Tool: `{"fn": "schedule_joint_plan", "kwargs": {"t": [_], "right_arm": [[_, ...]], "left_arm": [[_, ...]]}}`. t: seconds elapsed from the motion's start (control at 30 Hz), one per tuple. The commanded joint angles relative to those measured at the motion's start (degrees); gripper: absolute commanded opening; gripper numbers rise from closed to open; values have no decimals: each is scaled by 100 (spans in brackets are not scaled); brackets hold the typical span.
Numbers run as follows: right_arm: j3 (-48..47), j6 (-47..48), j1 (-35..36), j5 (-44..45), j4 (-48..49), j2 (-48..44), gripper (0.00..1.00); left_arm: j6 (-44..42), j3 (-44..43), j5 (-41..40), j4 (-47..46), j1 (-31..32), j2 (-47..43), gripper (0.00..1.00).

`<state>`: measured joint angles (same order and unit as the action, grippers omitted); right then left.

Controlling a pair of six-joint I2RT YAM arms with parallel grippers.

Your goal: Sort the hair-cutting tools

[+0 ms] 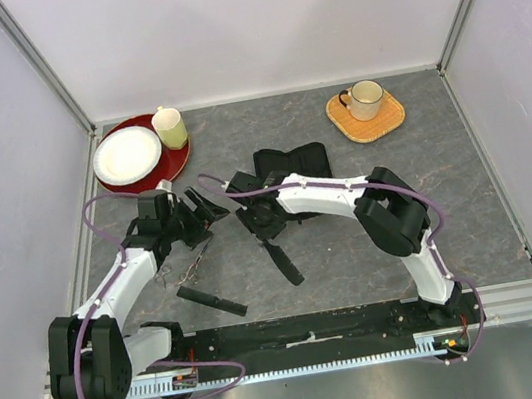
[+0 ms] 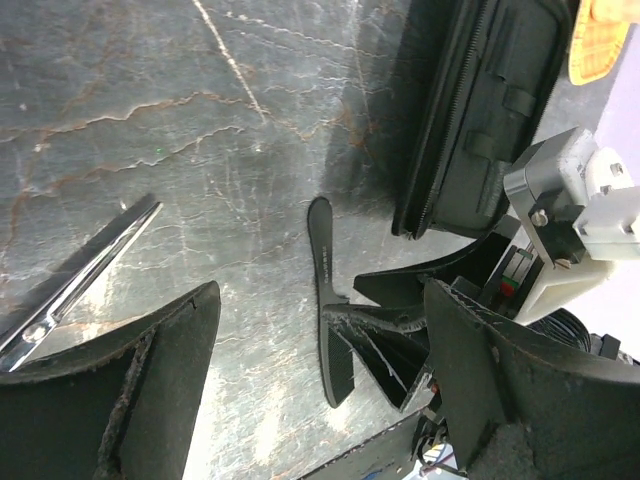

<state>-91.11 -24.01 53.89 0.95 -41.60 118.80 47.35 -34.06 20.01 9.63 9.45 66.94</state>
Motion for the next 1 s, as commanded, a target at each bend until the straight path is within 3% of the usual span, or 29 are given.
{"fn": "schedule_joint_plan", "kwargs": {"t": [0.0, 0.47, 0.77, 0.97], "right_arm": [[-240, 212, 25, 432, -6, 116, 47], [-74, 371, 60, 318, -14, 363, 45], [23, 344, 166, 327, -58, 459, 24], [-3, 274, 183, 415, -67, 425, 18]], "left_arm": [[-174, -206, -226, 197, 13, 12, 88], [-191, -206, -322, 276, 13, 3, 88], [-174, -302, -674, 646, 4, 21, 88], [-191, -303, -551, 628, 13, 65, 88]]}}
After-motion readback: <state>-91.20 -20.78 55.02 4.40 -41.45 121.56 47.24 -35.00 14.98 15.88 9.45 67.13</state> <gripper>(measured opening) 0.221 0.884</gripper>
